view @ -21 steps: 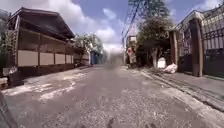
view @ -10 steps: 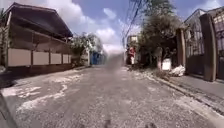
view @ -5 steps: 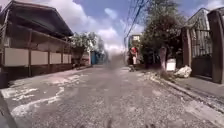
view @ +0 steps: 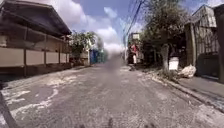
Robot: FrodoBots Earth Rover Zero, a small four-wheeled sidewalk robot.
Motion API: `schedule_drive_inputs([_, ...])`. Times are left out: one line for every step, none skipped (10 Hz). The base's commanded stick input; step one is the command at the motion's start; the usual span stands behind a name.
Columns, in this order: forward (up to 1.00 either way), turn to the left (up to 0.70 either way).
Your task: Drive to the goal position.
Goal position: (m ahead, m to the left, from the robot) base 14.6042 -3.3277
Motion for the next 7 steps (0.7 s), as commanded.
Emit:
schedule_drive_inputs([0.45,0.0])
schedule_drive_inputs([0.45,0.0])
schedule_drive_inputs([0.45,0.0])
schedule_drive_inputs([0.45,0.0])
schedule_drive_inputs([0.45,0.0])
schedule_drive_inputs([0.45,0.0])
schedule_drive_inputs([0.45,0.0])
